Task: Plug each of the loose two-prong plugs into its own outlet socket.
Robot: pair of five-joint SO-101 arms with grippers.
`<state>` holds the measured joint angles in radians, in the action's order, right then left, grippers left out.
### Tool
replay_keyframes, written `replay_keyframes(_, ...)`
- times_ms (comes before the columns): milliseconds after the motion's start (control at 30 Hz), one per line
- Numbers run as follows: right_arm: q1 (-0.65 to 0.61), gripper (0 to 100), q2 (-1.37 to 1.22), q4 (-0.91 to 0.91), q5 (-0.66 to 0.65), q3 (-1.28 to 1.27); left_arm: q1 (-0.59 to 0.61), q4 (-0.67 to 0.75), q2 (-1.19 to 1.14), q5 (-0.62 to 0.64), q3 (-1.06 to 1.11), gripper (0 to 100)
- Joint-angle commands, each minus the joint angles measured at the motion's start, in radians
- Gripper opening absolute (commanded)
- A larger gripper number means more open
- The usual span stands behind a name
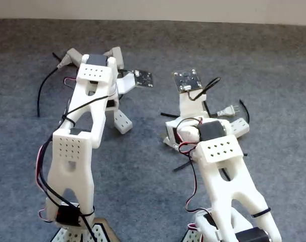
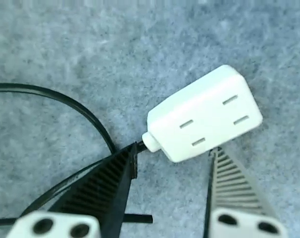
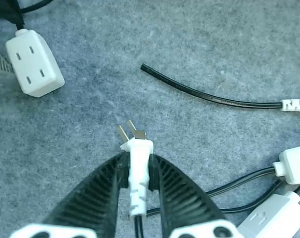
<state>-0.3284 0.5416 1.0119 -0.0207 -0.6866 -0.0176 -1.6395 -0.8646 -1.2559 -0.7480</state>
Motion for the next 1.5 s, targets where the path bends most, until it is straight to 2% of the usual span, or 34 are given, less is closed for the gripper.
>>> replay_keyframes(0,0.041,0.6,0.002,-0.016,0.008,0.012,-0.022,-0.014,-0.030,0.014,-0.035,22)
replay_keyframes(367,0.044,0.6,0.002,-0.016,0.009,0.013,-0.081,-0.014,-0.065,0.496,-0.036,22)
replay_keyframes(467,0.044,0.6,0.002,-0.015,0.009,0.013,-0.113,-0.015,-0.065,0.585,-0.036,22)
replay_keyframes(667,0.044,0.6,0.002,-0.015,0.011,0.013,-0.140,-0.029,-0.065,0.681,-0.101,23)
replay_keyframes(767,0.044,0.6,0.002,-0.016,0.011,0.013,-0.134,-0.081,-0.065,0.698,-0.202,31)
replay_keyframes(833,0.044,0.6,0.002,-0.016,0.011,0.013,-0.124,-0.107,-0.065,0.760,-0.288,36)
replay_keyframes(900,0.042,0.6,0.002,-0.016,0.011,0.013,-0.113,-0.115,-0.065,0.801,-0.366,36)
replay_keyframes(1100,0.039,0.6,0.001,-0.013,0.012,0.013,-0.058,-0.123,-0.059,0.812,-0.478,36)
replay_keyframes(1167,0.018,0.6,0.001,-0.012,0.015,0.013,-0.015,-0.124,-0.028,0.836,-0.472,36)
replay_keyframes(1267,-0.044,0.6,0.001,-0.012,0.091,0.013,0.073,-0.124,0.035,0.879,-0.423,36)
replay_keyframes(1467,-0.208,0.6,-0.065,-0.018,0.224,0.067,0.237,-0.123,0.176,0.934,-0.182,36)
